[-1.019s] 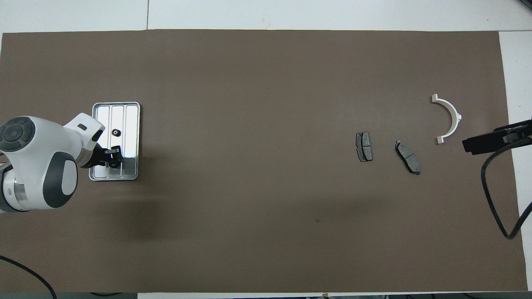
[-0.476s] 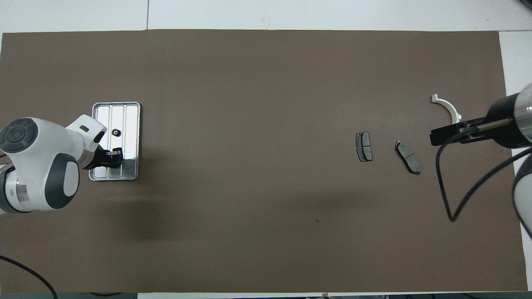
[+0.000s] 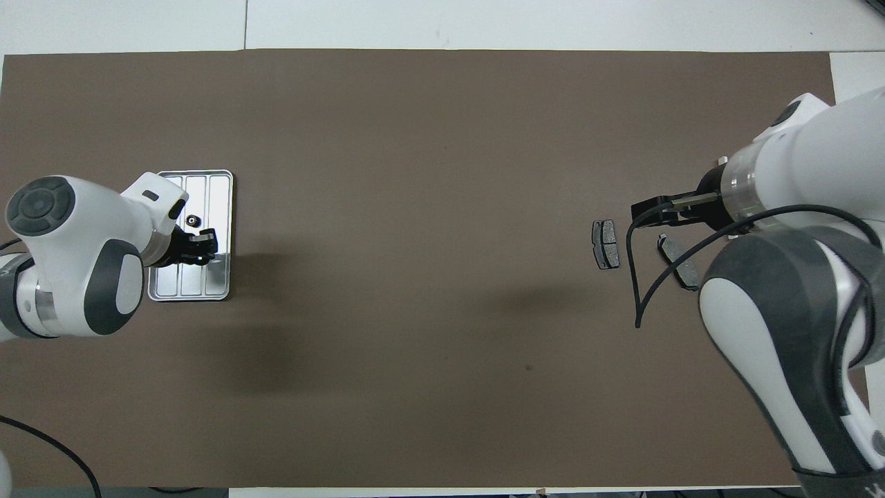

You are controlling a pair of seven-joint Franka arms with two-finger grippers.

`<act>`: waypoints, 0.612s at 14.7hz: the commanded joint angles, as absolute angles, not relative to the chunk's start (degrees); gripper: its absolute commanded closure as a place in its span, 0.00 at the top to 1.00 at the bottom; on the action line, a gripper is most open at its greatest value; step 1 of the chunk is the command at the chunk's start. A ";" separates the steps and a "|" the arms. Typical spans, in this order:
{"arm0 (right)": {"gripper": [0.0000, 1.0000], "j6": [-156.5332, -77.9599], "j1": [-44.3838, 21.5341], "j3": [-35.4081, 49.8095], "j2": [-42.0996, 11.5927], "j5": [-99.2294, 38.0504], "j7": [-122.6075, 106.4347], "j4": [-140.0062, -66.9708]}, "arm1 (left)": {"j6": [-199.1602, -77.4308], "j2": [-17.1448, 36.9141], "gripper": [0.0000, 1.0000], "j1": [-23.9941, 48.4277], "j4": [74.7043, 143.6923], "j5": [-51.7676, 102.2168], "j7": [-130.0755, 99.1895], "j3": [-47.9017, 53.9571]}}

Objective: Place bearing gear from tray to pile
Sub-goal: 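Lift the ring with the left gripper while the right gripper moves inward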

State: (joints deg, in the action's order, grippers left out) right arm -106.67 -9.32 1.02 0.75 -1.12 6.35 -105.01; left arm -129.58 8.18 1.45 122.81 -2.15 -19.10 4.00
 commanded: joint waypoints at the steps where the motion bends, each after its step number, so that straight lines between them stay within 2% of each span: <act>1: 1.00 -109.50 -10.45 0.97 -0.61 -0.97 10.44 -106.61 | -125.07 10.89 0.02 10.87 114.54 -1.50 -31.85 3.43; 5: 1.00 -115.12 -14.15 0.97 -5.53 -0.79 20.12 -106.44 | -125.86 14.93 0.02 21.51 108.03 0.79 -46.02 3.34; 7: 1.00 -117.15 -14.59 0.97 -7.37 -0.79 20.30 -106.44 | -127.69 20.27 0.02 25.82 104.17 0.53 -53.22 3.16; 9: 1.00 -118.56 -15.20 0.97 -8.78 -0.79 20.39 -106.44 | -131.56 22.84 0.02 28.20 103.98 0.35 -56.33 3.16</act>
